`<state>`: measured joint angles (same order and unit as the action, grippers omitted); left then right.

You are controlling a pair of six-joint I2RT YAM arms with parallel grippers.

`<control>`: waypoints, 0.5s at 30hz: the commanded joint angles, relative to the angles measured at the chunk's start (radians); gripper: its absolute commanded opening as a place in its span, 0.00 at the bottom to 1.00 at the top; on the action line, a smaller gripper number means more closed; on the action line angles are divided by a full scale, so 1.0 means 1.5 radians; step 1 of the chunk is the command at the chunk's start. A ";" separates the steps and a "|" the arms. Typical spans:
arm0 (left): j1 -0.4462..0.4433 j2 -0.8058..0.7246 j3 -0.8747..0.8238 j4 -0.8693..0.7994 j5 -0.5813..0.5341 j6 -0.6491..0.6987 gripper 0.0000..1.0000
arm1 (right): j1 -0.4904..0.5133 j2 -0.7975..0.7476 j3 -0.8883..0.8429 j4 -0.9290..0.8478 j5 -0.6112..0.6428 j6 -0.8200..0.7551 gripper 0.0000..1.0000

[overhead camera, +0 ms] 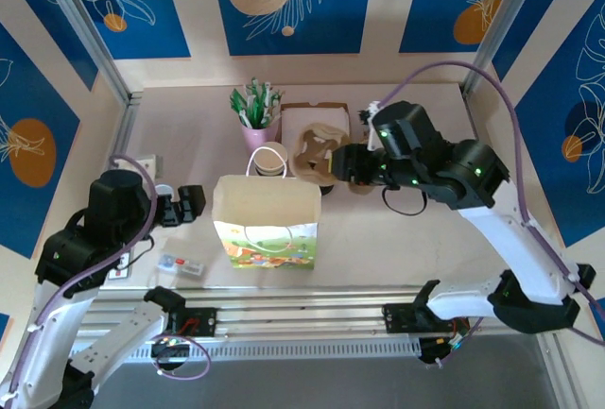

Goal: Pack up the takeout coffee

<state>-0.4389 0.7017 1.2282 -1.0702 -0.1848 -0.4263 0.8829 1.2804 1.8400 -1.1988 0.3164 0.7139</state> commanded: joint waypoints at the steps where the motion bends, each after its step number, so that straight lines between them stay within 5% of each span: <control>1: -0.002 -0.033 -0.023 0.044 -0.078 0.029 1.00 | 0.052 0.046 0.069 -0.059 0.019 -0.044 0.45; 15: -0.002 -0.138 -0.128 0.110 -0.085 0.060 1.00 | 0.178 0.269 0.303 -0.174 0.013 -0.026 0.46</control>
<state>-0.4389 0.5339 1.0462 -0.9558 -0.2901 -0.3740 1.1378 1.6623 2.2387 -1.3941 0.3515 0.6743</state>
